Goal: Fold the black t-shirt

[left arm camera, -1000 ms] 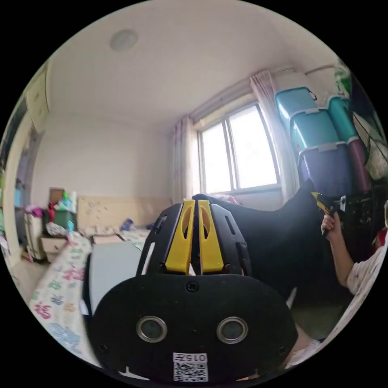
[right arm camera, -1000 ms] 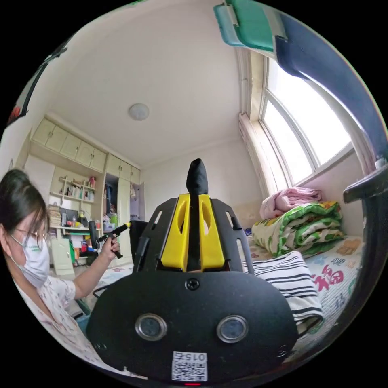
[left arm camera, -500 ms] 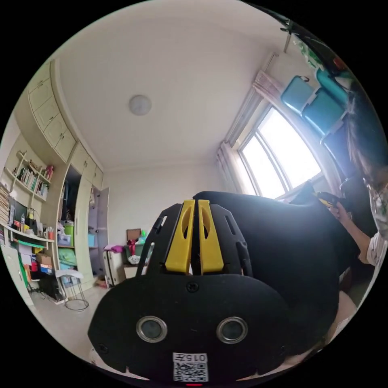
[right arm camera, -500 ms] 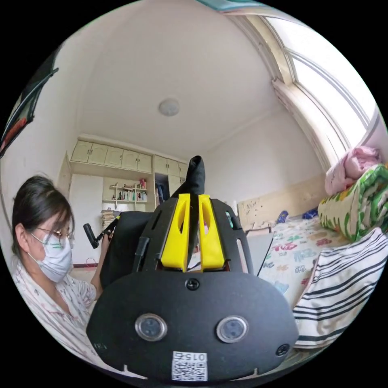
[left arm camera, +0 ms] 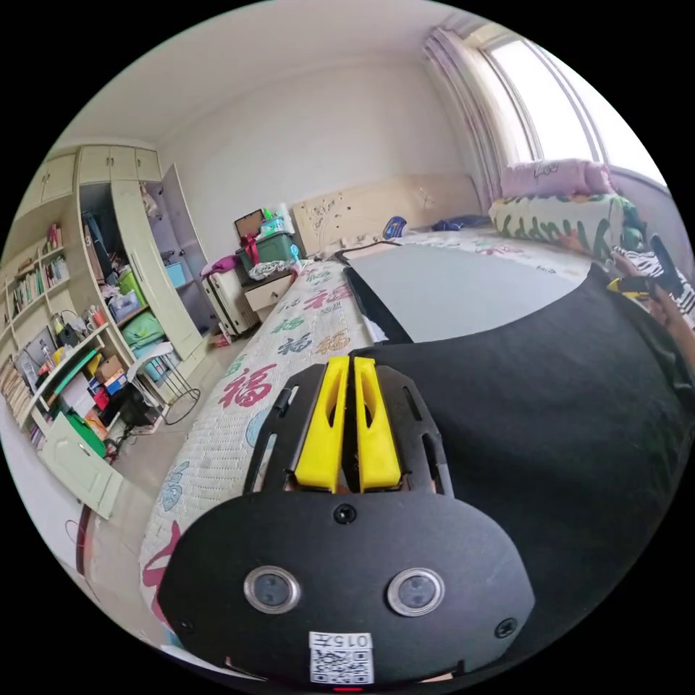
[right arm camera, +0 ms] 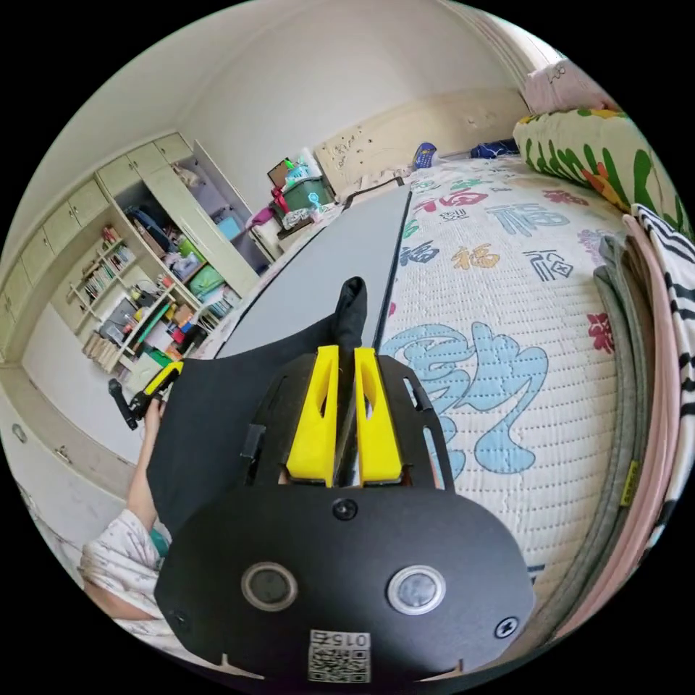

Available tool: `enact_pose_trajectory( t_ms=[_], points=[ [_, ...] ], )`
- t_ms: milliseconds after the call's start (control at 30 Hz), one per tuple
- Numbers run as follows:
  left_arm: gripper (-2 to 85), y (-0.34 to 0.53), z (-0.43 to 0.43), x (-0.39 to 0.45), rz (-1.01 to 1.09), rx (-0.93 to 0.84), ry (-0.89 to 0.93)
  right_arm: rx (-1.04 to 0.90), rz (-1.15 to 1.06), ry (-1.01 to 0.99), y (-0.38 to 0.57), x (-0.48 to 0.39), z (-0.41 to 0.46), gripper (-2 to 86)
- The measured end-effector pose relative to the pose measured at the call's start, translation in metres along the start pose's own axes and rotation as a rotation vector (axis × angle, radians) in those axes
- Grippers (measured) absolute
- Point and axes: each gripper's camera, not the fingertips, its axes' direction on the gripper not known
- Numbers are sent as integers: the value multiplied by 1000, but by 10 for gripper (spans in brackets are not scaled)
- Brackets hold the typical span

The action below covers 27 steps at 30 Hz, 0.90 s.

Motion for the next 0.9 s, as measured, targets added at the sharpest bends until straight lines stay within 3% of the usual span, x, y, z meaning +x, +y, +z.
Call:
enact_pose_trajectory(
  t_ms=[167, 300, 367, 533, 600, 733, 900],
  points=[
    [3, -37, 14, 6, 27, -85, -9, -33, 100, -173, -27, 70, 10, 50],
    [-2, -64, 14, 2, 8, -127, -39, 132, 218, -403, -6, 135, -19, 33],
    [-4, -73, 10, -2, -19, -136, -74, 257, 151, -416, 8, 142, -46, 23],
    [-4, -99, -11, -11, -14, -131, -77, 165, -242, -443, 82, 62, -70, 67],
    [-4, -107, -18, -13, -5, -133, -84, 125, -429, -356, 135, 12, -77, 87],
    [-3, -125, -37, -29, -8, -141, -58, 120, -700, 1, 243, -79, -69, 119],
    [-3, -134, -74, -72, -124, -78, -11, -49, -861, 191, 305, -106, -9, 122]
  ],
)
